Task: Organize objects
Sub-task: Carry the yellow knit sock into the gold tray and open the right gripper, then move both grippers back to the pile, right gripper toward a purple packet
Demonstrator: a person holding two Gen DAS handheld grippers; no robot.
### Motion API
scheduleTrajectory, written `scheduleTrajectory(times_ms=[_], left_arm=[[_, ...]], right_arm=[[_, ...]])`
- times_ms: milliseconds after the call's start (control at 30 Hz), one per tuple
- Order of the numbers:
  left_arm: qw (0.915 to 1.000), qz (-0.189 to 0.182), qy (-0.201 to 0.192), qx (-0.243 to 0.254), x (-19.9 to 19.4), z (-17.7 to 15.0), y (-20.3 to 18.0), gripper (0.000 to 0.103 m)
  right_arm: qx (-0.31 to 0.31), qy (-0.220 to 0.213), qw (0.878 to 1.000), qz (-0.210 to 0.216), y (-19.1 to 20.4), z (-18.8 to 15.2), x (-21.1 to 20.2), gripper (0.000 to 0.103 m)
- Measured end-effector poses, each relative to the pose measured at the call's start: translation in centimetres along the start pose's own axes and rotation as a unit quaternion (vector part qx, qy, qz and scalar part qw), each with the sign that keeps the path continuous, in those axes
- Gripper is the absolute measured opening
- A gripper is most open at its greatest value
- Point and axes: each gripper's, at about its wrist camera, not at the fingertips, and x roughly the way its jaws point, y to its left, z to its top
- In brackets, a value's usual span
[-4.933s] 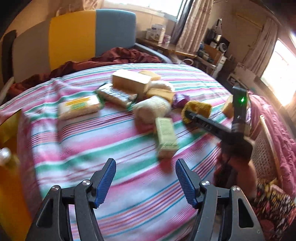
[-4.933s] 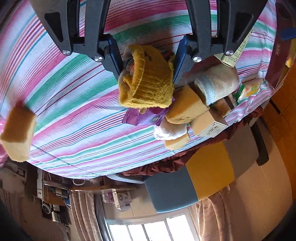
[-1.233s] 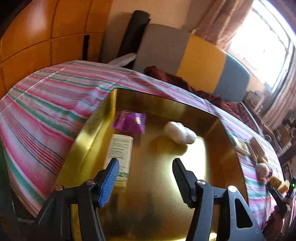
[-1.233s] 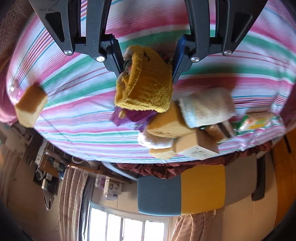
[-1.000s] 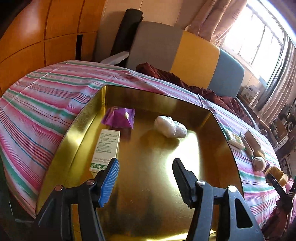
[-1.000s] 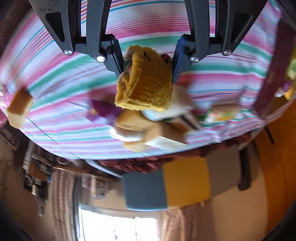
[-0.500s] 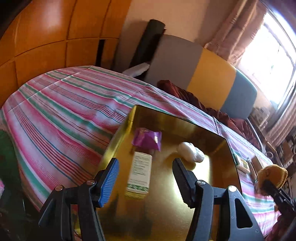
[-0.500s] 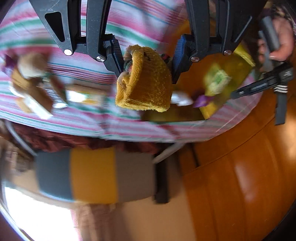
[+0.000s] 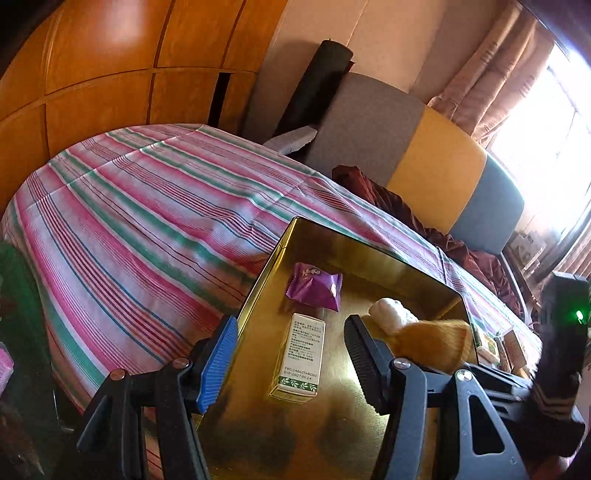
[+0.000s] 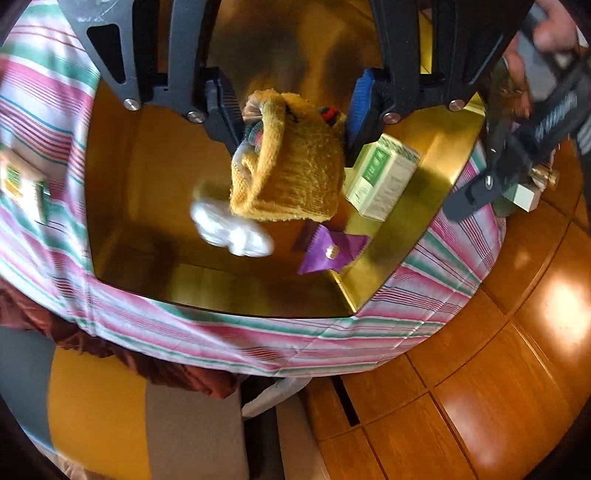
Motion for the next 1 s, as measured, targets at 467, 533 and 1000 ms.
scheduleTrajectory(times_ms=[467,533,1000], left_arm=[[0.9997,-0.012,0.016,0.009,0.8,-1.0,-1.1,0.061],[0.9996,-0.015,0.018,0.017,0.7,-1.3,-1.6,0.061],[0.9933,-0.064,0.043,0.086,0.6,-4.2,-6.5,0.061]], right_arm=[[-0.006,-0.077,0.997,-0.029,-0.8,-1.0,-5.3,0.075],[-0.007,-0.086,0.996,-0.033,-1.3,-1.5,-6.5,0.075],[0.067,-0.105,0.984,-0.125,-11.5,-6.6,-12.2,0.077]])
